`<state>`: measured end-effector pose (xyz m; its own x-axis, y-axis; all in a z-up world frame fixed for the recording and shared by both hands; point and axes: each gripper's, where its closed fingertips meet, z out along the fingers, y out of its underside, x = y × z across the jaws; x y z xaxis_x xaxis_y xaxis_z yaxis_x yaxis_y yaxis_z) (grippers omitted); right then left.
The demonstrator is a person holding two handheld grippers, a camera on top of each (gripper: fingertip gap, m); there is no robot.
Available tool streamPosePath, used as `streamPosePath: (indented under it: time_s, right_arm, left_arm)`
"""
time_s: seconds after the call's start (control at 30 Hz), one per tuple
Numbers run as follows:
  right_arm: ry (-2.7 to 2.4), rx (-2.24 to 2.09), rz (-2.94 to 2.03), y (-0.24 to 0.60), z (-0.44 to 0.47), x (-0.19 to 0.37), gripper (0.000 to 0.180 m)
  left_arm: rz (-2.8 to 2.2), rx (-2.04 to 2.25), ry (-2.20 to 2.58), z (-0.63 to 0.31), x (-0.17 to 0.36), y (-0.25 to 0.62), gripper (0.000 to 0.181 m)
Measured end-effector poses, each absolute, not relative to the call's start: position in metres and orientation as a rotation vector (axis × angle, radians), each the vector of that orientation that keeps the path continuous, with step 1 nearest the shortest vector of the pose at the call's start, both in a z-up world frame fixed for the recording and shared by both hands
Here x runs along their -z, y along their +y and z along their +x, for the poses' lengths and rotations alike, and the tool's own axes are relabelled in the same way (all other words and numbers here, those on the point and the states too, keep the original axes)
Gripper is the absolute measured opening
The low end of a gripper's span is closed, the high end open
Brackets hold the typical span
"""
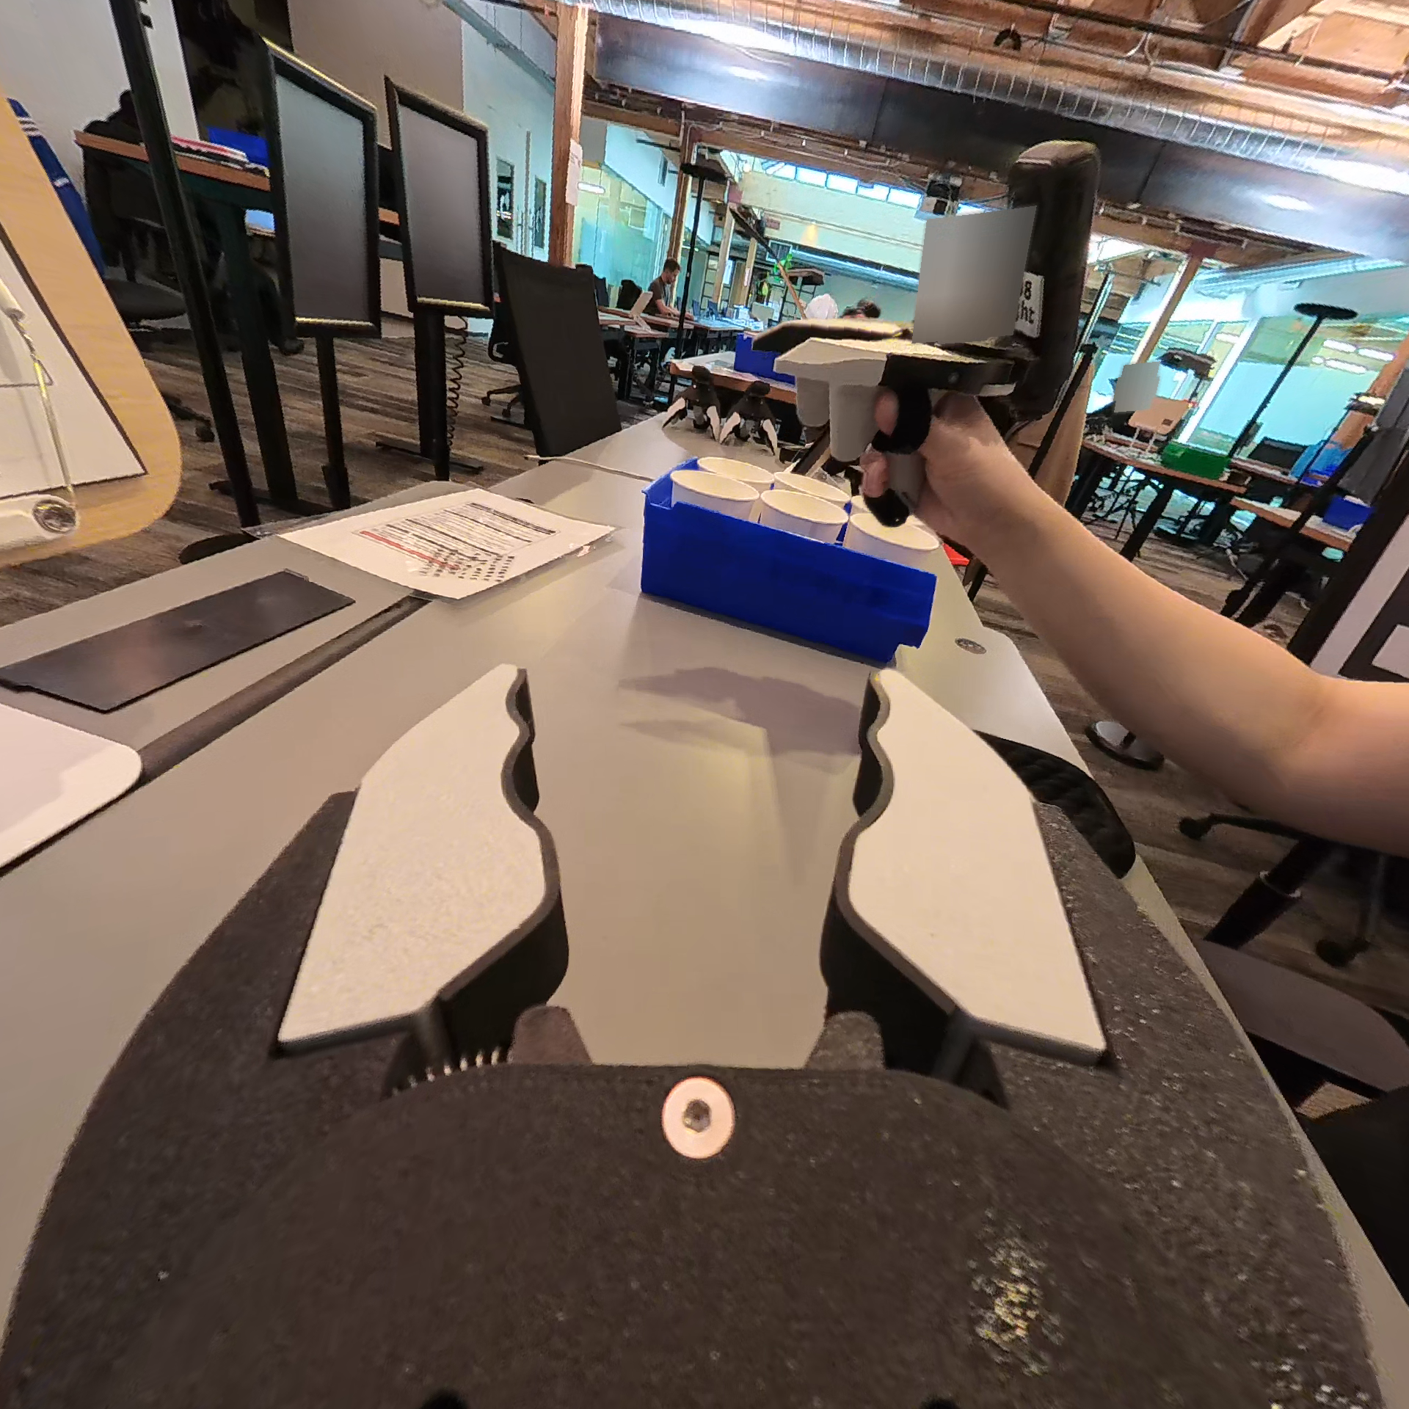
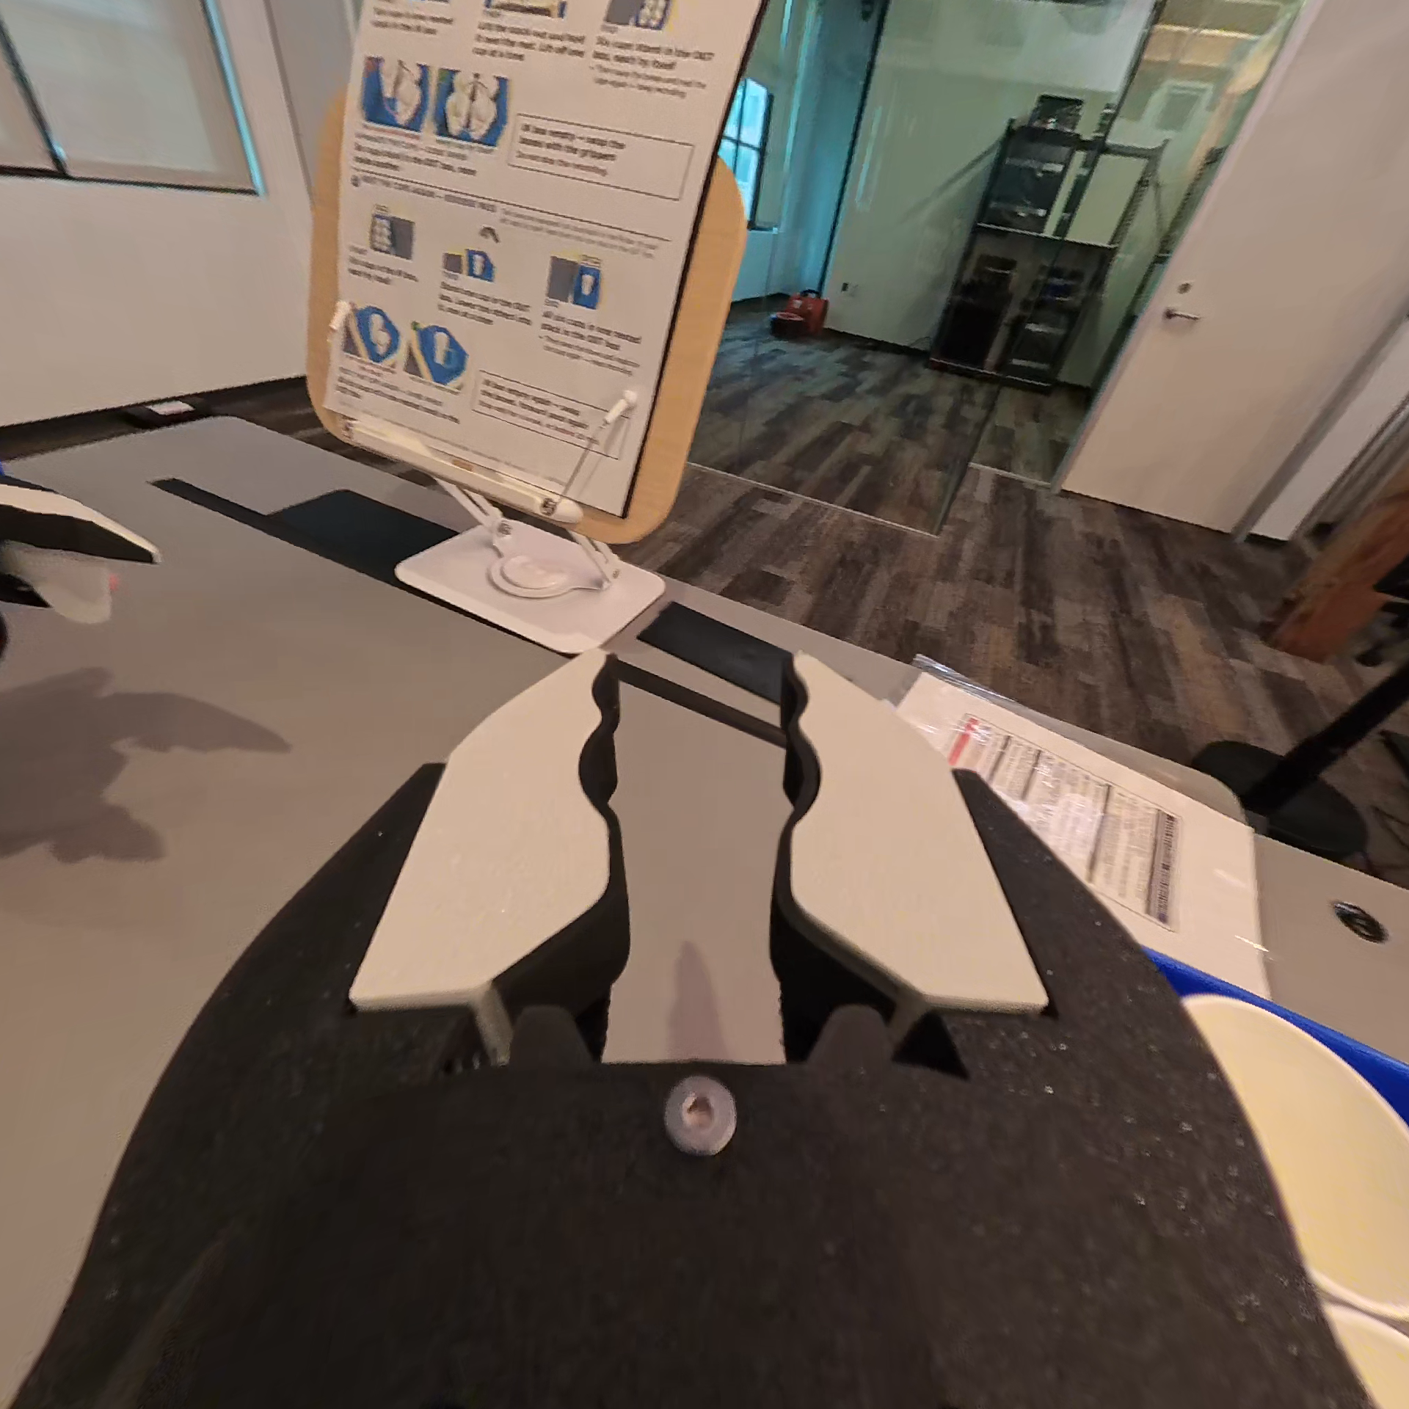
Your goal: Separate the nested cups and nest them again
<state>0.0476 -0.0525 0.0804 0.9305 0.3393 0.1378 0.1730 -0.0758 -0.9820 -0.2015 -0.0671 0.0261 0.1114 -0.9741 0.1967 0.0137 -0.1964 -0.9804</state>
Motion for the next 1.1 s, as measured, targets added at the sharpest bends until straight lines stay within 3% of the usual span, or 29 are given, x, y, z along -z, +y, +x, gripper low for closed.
streamPosePath:
  time_s: [0.17,0.37,0.63,0.9,1.1]
  right_arm:
    - [-0.368,-0.142,-1.635,-0.054,0.06,-0.091,0.039]
    - [-0.378,-0.206,-1.698,-0.056,0.066,-0.095,0.0]
    - [-0.41,0.011,-1.856,-0.085,0.131,-0.104,0.0]
    - [-0.232,0.276,-2.075,-0.146,0.28,-0.125,0.004]
    - [-0.066,0.313,-2.29,-0.202,0.375,-0.091,0.009]
  left_arm:
    - [-1.389,1.257,1.03,-0.205,-0.032,-0.069,0.082]
    - [-1.375,1.122,1.097,-0.207,-0.033,-0.072,0.073]
    - [-1.356,1.094,1.162,-0.206,-0.04,-0.086,0.067]
    - [-1.394,1.158,1.12,-0.208,-0.048,-0.086,0.067]
    - [-1.394,1.104,1.153,-0.206,-0.06,-0.091,0.068]
